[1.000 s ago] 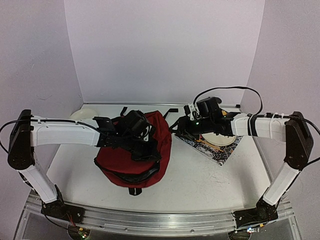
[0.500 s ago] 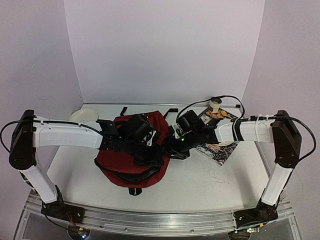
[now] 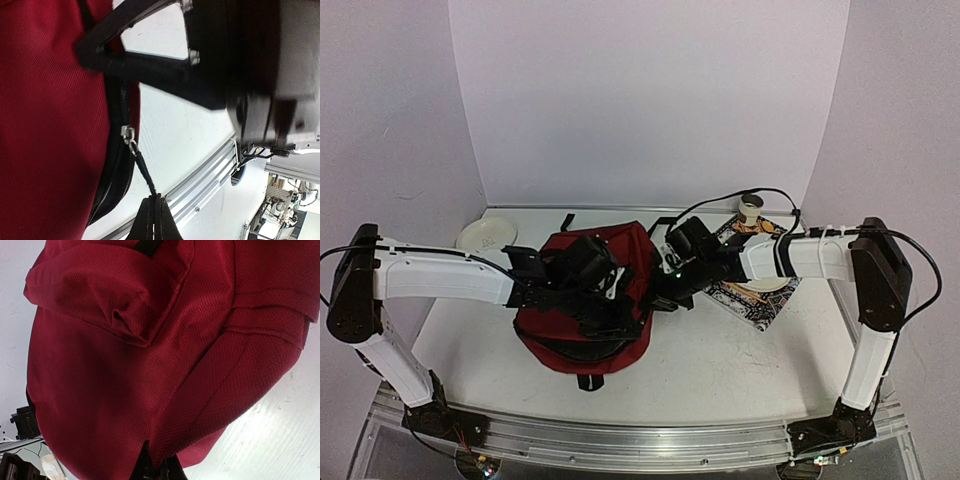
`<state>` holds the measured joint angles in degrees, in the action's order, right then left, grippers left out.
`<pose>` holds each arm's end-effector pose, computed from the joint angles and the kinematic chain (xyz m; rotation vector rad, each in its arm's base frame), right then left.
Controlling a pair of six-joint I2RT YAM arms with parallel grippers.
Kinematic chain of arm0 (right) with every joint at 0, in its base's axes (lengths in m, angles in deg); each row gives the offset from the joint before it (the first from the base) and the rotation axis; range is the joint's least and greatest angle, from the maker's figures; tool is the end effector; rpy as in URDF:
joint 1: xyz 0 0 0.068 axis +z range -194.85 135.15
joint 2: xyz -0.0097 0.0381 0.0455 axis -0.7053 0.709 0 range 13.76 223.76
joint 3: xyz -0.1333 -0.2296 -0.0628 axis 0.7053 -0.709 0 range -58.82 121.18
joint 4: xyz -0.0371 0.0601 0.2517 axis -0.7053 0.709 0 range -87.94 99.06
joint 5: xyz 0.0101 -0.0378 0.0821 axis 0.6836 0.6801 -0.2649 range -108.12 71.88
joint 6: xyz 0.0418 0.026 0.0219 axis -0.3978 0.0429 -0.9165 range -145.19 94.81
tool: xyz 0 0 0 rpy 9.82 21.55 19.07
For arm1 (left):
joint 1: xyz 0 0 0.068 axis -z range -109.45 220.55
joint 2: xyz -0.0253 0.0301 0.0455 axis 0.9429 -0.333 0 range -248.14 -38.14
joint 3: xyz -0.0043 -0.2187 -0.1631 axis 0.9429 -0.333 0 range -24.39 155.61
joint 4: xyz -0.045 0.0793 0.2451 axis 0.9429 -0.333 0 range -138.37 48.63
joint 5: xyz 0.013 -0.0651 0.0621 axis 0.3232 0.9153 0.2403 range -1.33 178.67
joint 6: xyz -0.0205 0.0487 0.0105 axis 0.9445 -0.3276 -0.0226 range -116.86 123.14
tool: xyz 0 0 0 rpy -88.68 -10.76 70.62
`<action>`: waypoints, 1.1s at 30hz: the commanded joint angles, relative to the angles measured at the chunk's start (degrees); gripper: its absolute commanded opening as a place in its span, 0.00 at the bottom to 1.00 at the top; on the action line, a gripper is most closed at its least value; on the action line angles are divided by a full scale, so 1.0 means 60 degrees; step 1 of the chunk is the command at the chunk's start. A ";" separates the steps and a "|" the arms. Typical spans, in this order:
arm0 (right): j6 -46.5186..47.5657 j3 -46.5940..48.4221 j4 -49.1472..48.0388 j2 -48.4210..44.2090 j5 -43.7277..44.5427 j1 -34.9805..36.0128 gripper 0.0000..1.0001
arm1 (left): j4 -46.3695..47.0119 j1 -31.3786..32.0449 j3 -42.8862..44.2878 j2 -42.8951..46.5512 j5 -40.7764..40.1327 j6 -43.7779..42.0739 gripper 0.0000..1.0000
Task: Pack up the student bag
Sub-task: Zip the largest pocket of the bag in the student bag, then hold the student bag at the center of the board.
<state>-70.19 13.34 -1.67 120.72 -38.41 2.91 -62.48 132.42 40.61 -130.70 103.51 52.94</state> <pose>0.2762 0.3225 0.2202 -0.2962 2.3601 1.2601 0.1562 -0.3114 0.2357 0.4235 2.7188 -1.0588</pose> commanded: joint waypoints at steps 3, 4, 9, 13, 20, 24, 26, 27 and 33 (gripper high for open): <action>0.0653 0.0326 0.0287 -0.0215 0.0187 -0.1017 0.00 | 0.0100 0.0089 -0.0956 0.1202 0.0106 0.0409 0.00; 0.0715 0.0362 0.0302 -0.0226 0.0192 -0.1241 0.00 | 0.0056 0.0089 -0.1094 0.1319 0.0089 0.0471 0.00; 0.1141 0.0677 0.0334 -0.0146 0.0206 -0.2087 0.00 | -0.0203 0.0089 -0.1718 0.1943 -0.0083 0.0700 0.00; 0.1529 0.1143 0.0381 0.0215 0.0119 -0.2585 0.00 | -0.0553 0.0089 -0.2091 0.2423 -0.0406 0.0820 0.00; 0.1769 0.2234 0.0420 0.1178 -0.0154 -0.2910 0.02 | -0.1125 0.0089 -0.2272 0.2691 -0.0854 0.0766 0.00; 0.1505 0.2087 0.0393 0.0951 -0.0535 -0.2867 0.14 | -0.1090 0.0089 -0.1382 0.2109 -0.0833 0.0499 0.00; 0.1326 0.1635 0.0316 0.0536 -0.0514 -0.2820 0.25 | -0.0958 0.0089 -0.0868 0.1640 -0.0718 0.0240 0.00; 0.1212 0.1325 0.0231 0.0281 -0.0497 -0.2783 0.30 | -0.0855 0.0089 -0.0636 0.1461 -0.0633 0.0139 0.00; 0.0155 -0.1080 -0.0620 -0.1777 -0.0367 -0.2454 0.49 | -0.0171 0.0115 0.0379 0.0431 0.0196 -0.0247 0.00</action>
<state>-64.77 13.73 -1.87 119.92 -42.01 -13.22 -66.37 132.66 38.06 -125.29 100.68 54.14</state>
